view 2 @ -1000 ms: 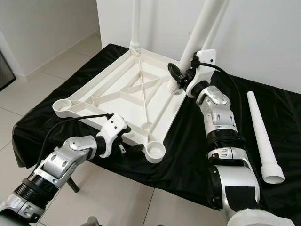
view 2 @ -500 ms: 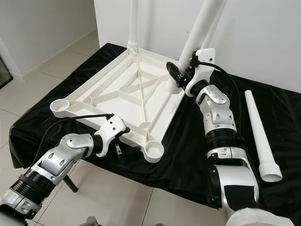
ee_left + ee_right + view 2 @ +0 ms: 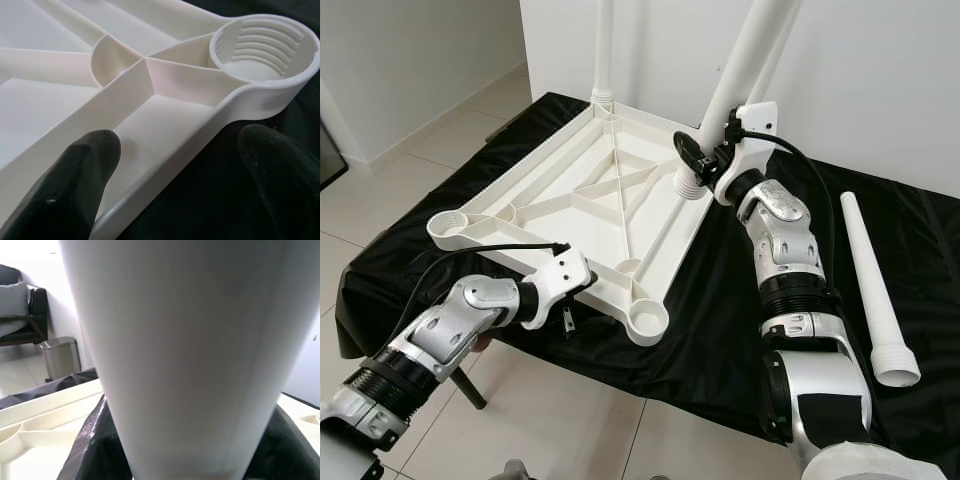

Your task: Building children table

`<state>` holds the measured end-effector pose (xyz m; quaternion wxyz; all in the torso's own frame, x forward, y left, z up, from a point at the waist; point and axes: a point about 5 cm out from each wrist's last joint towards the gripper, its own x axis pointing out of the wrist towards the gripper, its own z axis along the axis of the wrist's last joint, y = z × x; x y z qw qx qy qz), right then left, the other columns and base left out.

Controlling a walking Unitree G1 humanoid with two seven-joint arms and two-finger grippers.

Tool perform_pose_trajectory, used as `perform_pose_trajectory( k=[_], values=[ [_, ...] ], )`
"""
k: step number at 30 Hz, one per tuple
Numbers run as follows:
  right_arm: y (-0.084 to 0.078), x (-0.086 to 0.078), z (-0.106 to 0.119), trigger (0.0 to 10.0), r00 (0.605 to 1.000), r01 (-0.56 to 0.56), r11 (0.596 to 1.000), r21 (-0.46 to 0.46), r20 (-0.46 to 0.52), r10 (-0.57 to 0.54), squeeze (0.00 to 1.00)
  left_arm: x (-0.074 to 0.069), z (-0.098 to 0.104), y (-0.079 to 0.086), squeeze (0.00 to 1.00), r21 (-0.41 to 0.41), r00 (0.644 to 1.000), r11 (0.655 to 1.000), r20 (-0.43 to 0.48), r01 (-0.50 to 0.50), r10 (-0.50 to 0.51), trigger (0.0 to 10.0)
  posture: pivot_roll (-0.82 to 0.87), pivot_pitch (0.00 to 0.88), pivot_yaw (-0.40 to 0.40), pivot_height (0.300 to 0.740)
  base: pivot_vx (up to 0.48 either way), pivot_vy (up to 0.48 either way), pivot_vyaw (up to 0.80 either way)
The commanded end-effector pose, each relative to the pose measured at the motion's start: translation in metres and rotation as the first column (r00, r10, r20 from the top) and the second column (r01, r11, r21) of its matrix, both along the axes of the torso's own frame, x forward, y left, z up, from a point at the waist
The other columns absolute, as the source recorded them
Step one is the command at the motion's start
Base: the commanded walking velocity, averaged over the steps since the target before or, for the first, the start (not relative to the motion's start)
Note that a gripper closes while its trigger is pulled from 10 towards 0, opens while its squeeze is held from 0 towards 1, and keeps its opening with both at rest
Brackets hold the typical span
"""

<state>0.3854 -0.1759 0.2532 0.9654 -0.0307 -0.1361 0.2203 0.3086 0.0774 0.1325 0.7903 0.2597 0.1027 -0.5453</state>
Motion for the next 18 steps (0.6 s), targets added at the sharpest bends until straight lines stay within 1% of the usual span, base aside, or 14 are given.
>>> perform_pose_trajectory(
  k=[1, 6, 11, 13, 18],
  values=[
    [-0.002, -0.001, 0.009, 10.0, 0.999, -0.002, 1.0, -0.013, 0.038, 0.002, 0.0, -0.002, -0.006, -0.002, 0.0, 0.033, 0.999, 0.998, -0.021, 0.045, -0.044, 10.0, 0.01, 0.0, -0.051, 0.74, 0.0, 0.0, 0.0],
    [-0.001, -0.001, 0.01, 10.0, 0.999, -0.004, 1.0, -0.015, 0.042, 0.005, 0.0, 0.004, -0.005, -0.005, 0.0, 0.057, 0.998, 0.996, -0.006, 0.069, -0.069, 10.0, 0.0, 0.0, -0.047, 0.74, 0.0, 0.0, 0.0],
    [-0.001, -0.002, 0.011, 10.0, 0.999, -0.005, 1.0, -0.014, 0.046, 0.006, 0.0, 0.007, -0.005, -0.005, 0.0, 0.078, 0.996, 0.993, -0.002, 0.088, -0.088, 10.0, 0.0, 0.0, -0.044, 0.74, 0.0, 0.0, 0.0],
    [-0.001, -0.003, 0.012, 10.0, 0.999, -0.006, 1.0, -0.016, 0.05, 0.006, 0.0, 0.01, -0.004, -0.006, 0.0, 0.09, 0.995, 0.991, 0.006, 0.094, -0.095, 10.0, 0.0, 0.0, -0.042, 0.74, 0.0, 0.0, 0.0],
    [-0.002, -0.003, 0.01, 10.0, 0.999, -0.003, 1.0, -0.017, 0.045, 0.003, 0.0, 0.013, -0.003, -0.006, 0.0, 0.096, 0.995, 0.99, 0.012, 0.1, -0.102, 10.0, 0.0, 0.0, -0.039, 0.74, 0.0, 0.0, 0.0]
  ],
)
